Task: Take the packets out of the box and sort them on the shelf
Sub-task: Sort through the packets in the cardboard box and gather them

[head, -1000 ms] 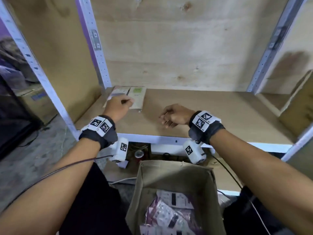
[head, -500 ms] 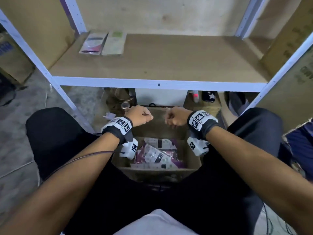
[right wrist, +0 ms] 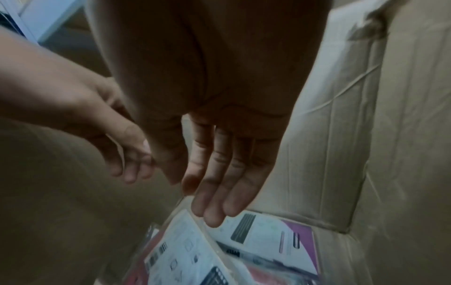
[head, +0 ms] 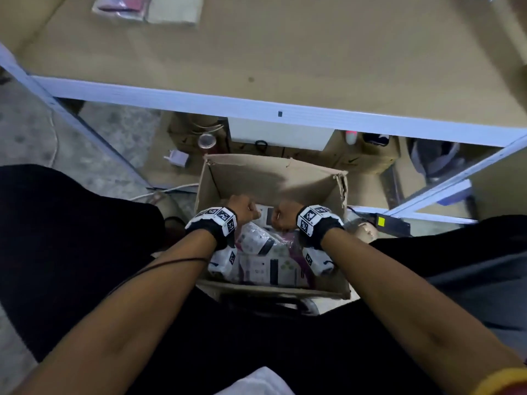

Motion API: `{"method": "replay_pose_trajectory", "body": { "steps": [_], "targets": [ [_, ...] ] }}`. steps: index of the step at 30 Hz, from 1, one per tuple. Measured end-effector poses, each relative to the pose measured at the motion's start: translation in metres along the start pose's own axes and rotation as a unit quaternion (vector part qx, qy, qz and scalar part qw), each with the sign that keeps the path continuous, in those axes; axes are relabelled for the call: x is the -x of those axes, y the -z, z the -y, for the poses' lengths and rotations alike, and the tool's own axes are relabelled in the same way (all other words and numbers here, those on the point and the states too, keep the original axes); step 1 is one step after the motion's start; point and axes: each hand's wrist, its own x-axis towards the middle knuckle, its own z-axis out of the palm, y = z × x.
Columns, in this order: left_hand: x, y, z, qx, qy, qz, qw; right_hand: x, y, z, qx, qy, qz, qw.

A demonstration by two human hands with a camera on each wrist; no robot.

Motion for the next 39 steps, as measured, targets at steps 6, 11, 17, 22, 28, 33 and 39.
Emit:
{"method": "replay_pose_trajectory", "body": {
  "steps": [6, 11, 17, 22, 28, 33, 39],
  "targets": [
    [-0.019, -0.010, 0.017, 0.017, 0.015, 0.036, 0.999, -0.026, -0.024, -0.008, 0.051, -0.012, 0.035, 0.998],
    [-0.021, -0.014, 0.027, 0.046, 0.029, 0.035, 0.998, -0.036, -0.050, -0.016, 0.065, -0.017, 0.051, 0.996],
    [-0.024, -0.022, 0.032, 0.074, 0.047, 0.043, 0.995, -0.038, -0.084, -0.032, 0.134, -0.049, 0.116, 0.983],
    [-0.024, -0.024, 0.038, 0.072, 0.050, 0.046, 0.995, -0.040, -0.099, -0.021, 0.163, -0.057, 0.135, 0.976],
    [-0.024, -0.023, 0.038, 0.071, 0.054, 0.034, 0.995, -0.040, -0.098, -0.026, 0.098, -0.018, 0.048, 0.994],
    [-0.021, -0.023, 0.039, 0.084, 0.065, 0.022, 0.994, -0.042, -0.077, -0.031, 0.076, -0.045, 0.008, 0.996],
    [-0.019, -0.023, 0.038, 0.071, 0.071, 0.020, 0.995, -0.044, -0.072, -0.035, 0.033, -0.061, -0.023, 0.997]
  ]
}}
